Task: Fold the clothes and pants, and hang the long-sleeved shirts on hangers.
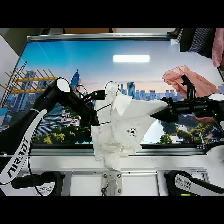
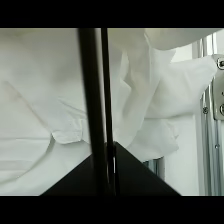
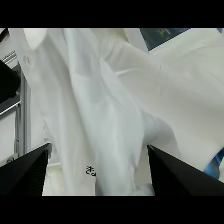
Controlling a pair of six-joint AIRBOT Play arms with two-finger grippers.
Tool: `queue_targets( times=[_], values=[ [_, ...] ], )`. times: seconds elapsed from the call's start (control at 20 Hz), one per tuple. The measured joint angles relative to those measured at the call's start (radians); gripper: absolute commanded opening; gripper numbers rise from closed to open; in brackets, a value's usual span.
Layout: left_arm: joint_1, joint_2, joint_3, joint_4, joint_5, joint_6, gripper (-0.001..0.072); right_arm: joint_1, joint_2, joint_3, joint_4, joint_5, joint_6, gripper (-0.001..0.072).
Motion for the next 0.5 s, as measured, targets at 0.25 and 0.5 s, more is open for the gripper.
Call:
queue_targets(
  times=[0.25,0.5],
  values=[
    [0.000,0.000,0.000,-0.003,0.000,0.000,0.0014,0.000,0.000,0.000,0.008,0.003,-0.057,0.0665],
    [0.000,0.000,0.000,-0.005,0.001,-0.002,0.0014,0.000,0.000,0.005,0.030,0.003,-0.108,0.0665]
  ],
)
